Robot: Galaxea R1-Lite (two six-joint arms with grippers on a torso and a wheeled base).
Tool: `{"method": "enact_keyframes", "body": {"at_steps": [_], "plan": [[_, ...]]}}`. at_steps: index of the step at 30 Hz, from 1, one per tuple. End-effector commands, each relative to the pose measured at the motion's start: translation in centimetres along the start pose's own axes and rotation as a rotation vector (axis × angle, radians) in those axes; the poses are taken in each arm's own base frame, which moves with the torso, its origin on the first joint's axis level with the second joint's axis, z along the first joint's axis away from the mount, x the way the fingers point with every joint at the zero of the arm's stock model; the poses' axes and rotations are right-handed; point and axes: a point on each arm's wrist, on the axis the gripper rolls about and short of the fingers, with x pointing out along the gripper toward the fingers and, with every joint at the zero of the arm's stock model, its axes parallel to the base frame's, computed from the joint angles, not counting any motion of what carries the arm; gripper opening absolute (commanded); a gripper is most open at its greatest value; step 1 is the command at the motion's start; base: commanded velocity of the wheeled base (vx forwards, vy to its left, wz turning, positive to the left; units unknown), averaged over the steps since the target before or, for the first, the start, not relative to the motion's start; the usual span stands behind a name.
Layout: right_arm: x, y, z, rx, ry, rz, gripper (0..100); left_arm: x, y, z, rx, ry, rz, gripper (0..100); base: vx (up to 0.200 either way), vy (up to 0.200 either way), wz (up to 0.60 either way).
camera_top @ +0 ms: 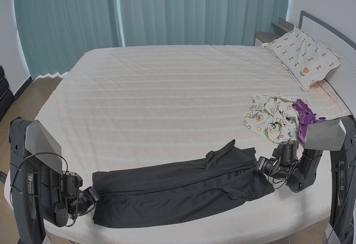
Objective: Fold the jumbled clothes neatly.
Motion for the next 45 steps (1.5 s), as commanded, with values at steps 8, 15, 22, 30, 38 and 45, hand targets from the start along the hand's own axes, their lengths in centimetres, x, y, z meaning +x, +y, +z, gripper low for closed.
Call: {"method": "enact_keyframes", "body": {"at_steps": [8,15,22,30,38,45], "plan": [[-1.6,-0.9,0.3,0.023,0.027,0.011,100,-0.6,0.3,-0.7,0.001,0.033,0.015,100,0.000,0.000,0.00],[-4.1,0.7,4.1,0.151,-0.037,0.161,100,-3.3,-0.2,1.5,-0.116,-0.052,-0.057,100,0.000,0.000,0.00],[-1.8,2.1,4.0,0.153,0.028,0.291,100,-4.2,-0.3,3.0,-0.264,0.012,-0.224,100,0.000,0.000,0.00],[1.9,2.2,3.3,0.087,0.087,0.277,100,-2.9,-0.2,2.4,-0.278,0.063,-0.222,100,0.000,0.000,0.00],[3.5,1.6,2.5,0.038,0.098,0.271,100,-2.9,-0.3,2.3,-0.275,0.066,-0.221,100,0.000,0.000,0.00],[3.8,1.4,2.6,0.038,0.102,0.266,0,-2.7,-0.3,2.0,-0.264,0.075,-0.213,100,0.000,0.000,0.00]]}}
